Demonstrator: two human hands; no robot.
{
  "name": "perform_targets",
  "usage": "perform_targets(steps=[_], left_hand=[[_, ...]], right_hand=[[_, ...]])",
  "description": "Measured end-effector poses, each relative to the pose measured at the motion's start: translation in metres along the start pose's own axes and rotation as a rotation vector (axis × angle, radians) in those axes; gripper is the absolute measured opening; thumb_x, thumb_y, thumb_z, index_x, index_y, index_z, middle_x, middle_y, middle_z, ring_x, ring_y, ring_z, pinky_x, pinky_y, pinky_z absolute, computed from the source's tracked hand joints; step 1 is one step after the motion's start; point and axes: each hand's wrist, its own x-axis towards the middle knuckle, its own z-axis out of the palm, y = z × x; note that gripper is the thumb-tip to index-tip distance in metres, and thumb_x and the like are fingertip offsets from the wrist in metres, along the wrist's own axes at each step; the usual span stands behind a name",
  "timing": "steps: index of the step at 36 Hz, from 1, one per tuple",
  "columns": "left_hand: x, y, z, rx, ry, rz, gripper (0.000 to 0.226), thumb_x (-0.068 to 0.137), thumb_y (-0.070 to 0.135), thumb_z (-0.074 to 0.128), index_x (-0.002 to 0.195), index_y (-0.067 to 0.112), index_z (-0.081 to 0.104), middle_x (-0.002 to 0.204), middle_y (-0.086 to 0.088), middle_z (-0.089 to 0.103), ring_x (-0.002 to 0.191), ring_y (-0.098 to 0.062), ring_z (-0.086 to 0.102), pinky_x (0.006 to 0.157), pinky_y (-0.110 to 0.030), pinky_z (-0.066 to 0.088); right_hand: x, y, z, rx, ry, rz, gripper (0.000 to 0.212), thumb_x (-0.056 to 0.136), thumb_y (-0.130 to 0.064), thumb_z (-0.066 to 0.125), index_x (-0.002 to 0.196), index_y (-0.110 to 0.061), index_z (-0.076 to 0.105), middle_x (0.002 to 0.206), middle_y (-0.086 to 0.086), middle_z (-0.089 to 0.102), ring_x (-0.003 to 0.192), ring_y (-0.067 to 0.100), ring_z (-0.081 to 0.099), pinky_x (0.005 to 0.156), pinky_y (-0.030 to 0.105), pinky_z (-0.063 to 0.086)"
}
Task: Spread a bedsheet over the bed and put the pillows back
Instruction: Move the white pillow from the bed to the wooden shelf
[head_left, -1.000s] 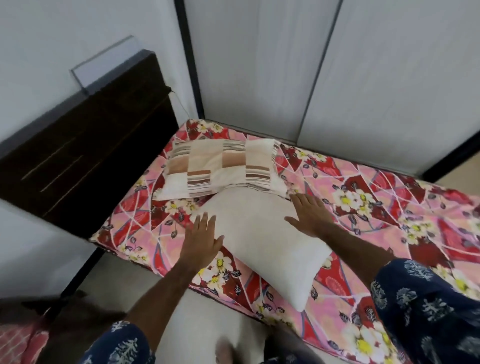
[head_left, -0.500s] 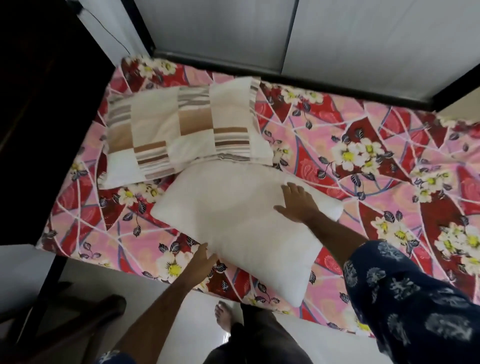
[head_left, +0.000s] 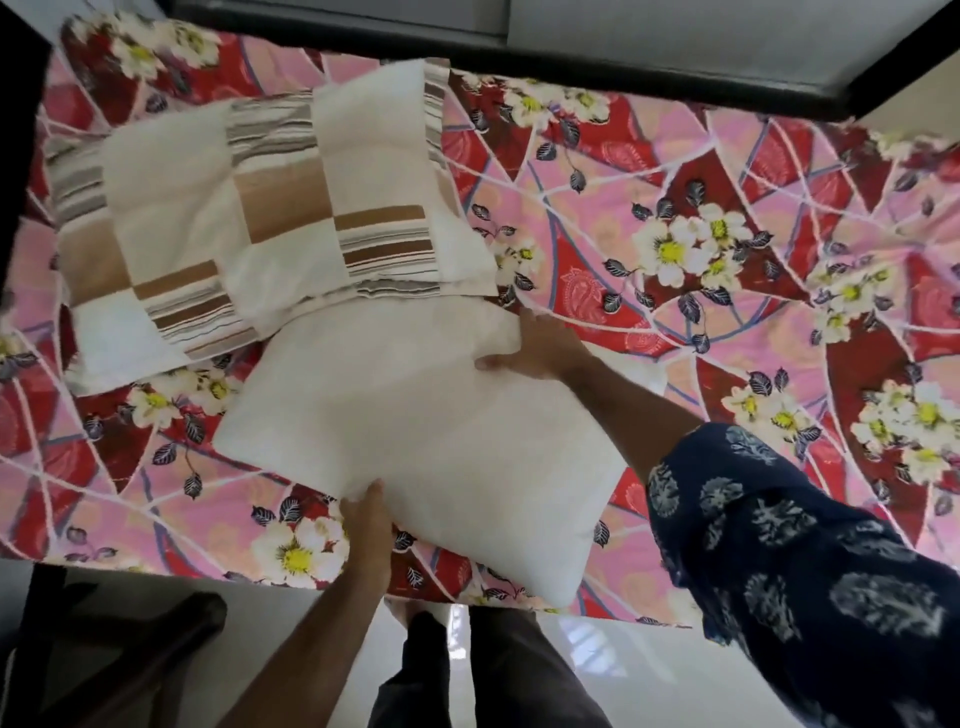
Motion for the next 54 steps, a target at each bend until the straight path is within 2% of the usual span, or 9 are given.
perform_targets(steps=[4,9,13,23,27,35,45,49,54], left_hand=[[0.017,-0.004,-0.006,-0.063,-0.076,-0.023,0.093,0.071,0.073,0.058,0.145,0.019,0.042,0.132,-0.011,0.058,0.116,-0.034,0.060,0.079,-0.048,0.058],[0.036,-0.015,-0.024,-0.017,0.031,-0.040,0.111,0.060,0.094,0.054,0.140,0.016,0.050,0.133,-0.013,0.062,0.118,-0.039,0.061,0.099,-0.060,0.050],[-0.005,-0.005,-0.034,-0.029,-0.052,-0.032,0.064,0.102,0.059,0.043,0.146,0.012,0.045,0.129,-0.003,0.055,0.123,-0.029,0.053,0.106,-0.048,0.045],[-0.039,0.005,-0.081,0.275,-0.334,0.018,0.061,0.095,0.050,0.057,0.137,0.006,0.053,0.119,-0.009,0.064,0.098,-0.028,0.063,0.079,-0.037,0.052],[-0.035,0.006,-0.081,0.408,-0.398,0.059,0.099,0.054,0.070,0.074,0.134,0.015,0.055,0.125,-0.012,0.066,0.103,-0.034,0.067,0.093,-0.049,0.057],[-0.162,0.005,-0.026,0.567,-0.665,0.367,0.047,0.095,0.044,0.064,0.129,0.013,0.058,0.123,-0.005,0.063,0.095,-0.022,0.064,0.077,-0.033,0.051],[-0.311,-0.073,0.050,0.773,-1.102,0.782,0.045,0.082,0.040,0.077,0.122,0.030,0.058,0.124,0.001,0.068,0.112,-0.023,0.067,0.094,-0.041,0.056],[-0.356,-0.138,0.110,0.856,-1.183,0.924,0.083,0.059,0.060,0.083,0.129,0.025,0.053,0.127,-0.004,0.068,0.114,-0.025,0.067,0.101,-0.049,0.054],[-0.463,-0.223,0.145,0.927,-1.321,1.051,0.046,0.084,0.015,0.080,0.124,0.016,0.057,0.112,-0.003,0.071,0.094,-0.017,0.071,0.078,-0.024,0.059]], right_hand=[[-0.025,-0.004,-0.013,0.050,-0.113,-0.006,0.119,0.063,-0.085,0.071,0.152,-0.015,0.033,0.149,0.008,0.051,0.135,0.032,0.050,0.108,0.045,0.043],[-0.063,0.002,0.003,0.156,-0.212,-0.055,0.083,0.069,-0.080,0.072,0.134,-0.029,0.061,0.132,-0.006,0.065,0.121,0.020,0.061,0.108,0.041,0.046],[-0.106,0.009,0.024,0.310,-0.198,-0.027,0.063,0.080,-0.063,0.077,0.132,-0.030,0.065,0.135,-0.003,0.065,0.124,0.020,0.060,0.109,0.036,0.044],[-0.247,0.024,0.061,0.594,-0.007,0.138,0.059,0.083,-0.053,0.078,0.134,-0.029,0.062,0.128,-0.007,0.065,0.123,0.019,0.061,0.107,0.032,0.045],[-0.315,0.040,0.084,0.727,0.159,0.202,0.047,0.080,-0.052,0.082,0.118,-0.029,0.067,0.120,-0.007,0.070,0.108,0.016,0.068,0.103,0.038,0.052],[-0.465,0.088,0.098,0.938,0.529,0.334,0.051,0.076,-0.060,0.082,0.119,-0.036,0.069,0.117,-0.009,0.073,0.103,0.013,0.071,0.095,0.032,0.056],[-0.634,0.171,0.169,1.269,0.974,0.559,0.047,0.077,-0.056,0.083,0.107,-0.020,0.075,0.097,-0.002,0.080,0.085,0.015,0.077,0.074,0.033,0.063],[-0.692,0.216,0.203,1.340,1.107,0.644,0.050,0.076,-0.060,0.082,0.107,-0.021,0.073,0.099,-0.003,0.078,0.082,0.010,0.075,0.073,0.028,0.060],[-0.764,0.274,0.236,1.371,1.300,0.710,0.052,0.077,-0.061,0.080,0.113,-0.025,0.070,0.103,-0.005,0.077,0.088,0.010,0.072,0.080,0.031,0.058]])
